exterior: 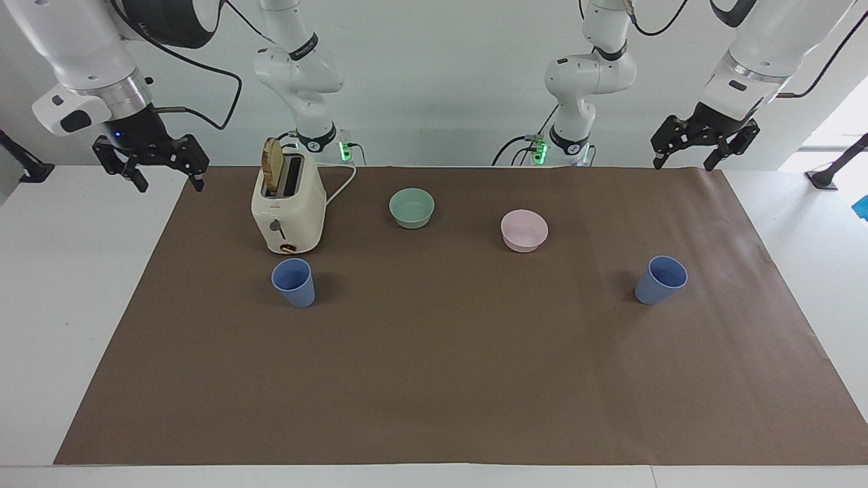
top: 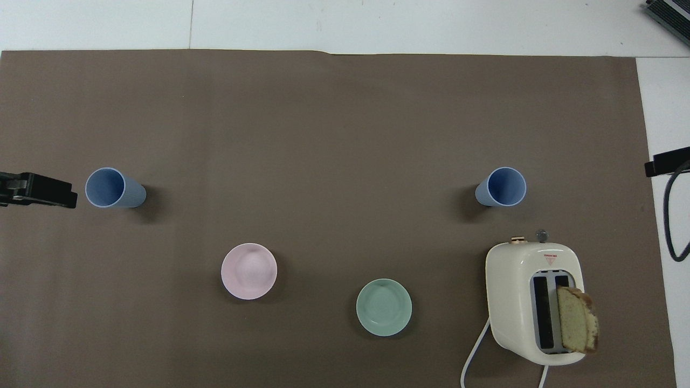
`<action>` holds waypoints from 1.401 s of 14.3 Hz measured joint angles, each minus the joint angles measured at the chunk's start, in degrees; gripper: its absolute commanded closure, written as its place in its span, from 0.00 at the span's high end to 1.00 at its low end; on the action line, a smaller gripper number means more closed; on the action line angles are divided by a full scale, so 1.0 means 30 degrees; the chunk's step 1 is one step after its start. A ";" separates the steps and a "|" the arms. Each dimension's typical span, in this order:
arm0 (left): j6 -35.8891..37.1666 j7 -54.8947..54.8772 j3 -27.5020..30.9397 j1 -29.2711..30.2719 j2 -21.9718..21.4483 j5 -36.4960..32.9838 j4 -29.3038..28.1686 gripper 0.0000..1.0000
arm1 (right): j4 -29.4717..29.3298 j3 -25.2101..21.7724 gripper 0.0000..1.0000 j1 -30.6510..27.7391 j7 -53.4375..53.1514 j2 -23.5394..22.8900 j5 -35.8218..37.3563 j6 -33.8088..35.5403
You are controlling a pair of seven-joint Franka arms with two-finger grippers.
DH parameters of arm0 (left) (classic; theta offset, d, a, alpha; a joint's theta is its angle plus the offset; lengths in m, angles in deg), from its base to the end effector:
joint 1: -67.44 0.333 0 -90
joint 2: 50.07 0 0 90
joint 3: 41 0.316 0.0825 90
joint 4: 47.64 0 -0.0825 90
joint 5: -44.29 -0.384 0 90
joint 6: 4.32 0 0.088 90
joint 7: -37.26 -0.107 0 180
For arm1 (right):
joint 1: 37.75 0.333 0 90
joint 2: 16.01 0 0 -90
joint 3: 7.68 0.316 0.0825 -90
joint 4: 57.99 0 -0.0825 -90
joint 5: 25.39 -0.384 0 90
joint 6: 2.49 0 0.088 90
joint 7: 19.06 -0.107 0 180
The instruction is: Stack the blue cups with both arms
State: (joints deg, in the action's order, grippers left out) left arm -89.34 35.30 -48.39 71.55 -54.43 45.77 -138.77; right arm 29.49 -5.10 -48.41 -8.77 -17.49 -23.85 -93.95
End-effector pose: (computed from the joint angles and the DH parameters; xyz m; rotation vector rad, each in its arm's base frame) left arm 0.5207 -0.0357 0.6484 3.1222 -0.1449 -0.0490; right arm 0.5596 -0.0826 0.6332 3.1081 0.0600 0.0606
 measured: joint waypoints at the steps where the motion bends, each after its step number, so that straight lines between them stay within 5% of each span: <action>1: -0.0016 0.0000 0.0019 0.0017 0.0000 0.0000 -0.0025 1.00 | 0.0000 0.0000 1.00 0.0000 0.0000 0.0000 0.0000 0.0000; 9: -0.2480 0.0000 0.0116 0.1587 0.0499 0.0000 -0.0515 1.00 | 0.0000 0.0000 1.00 0.0000 0.0000 0.0000 0.0000 0.0000; 15: -0.5720 -0.0109 0.0156 0.3439 0.2778 0.0006 -0.0870 1.00 | 0.0000 0.0001 1.00 0.0000 0.0000 0.0000 0.0000 0.0000; 20: -0.8562 -0.0108 0.0137 0.3752 0.4399 0.0008 -0.3155 1.00 | 0.0000 0.0001 1.00 0.0000 0.0000 0.0000 -0.0001 0.0000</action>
State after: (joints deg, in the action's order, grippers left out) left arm -115.03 34.98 -47.98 82.80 -41.23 45.79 -148.23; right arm 29.49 -5.10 -48.41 -8.77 -17.49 -23.85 -93.95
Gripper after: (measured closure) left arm 0.000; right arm 0.000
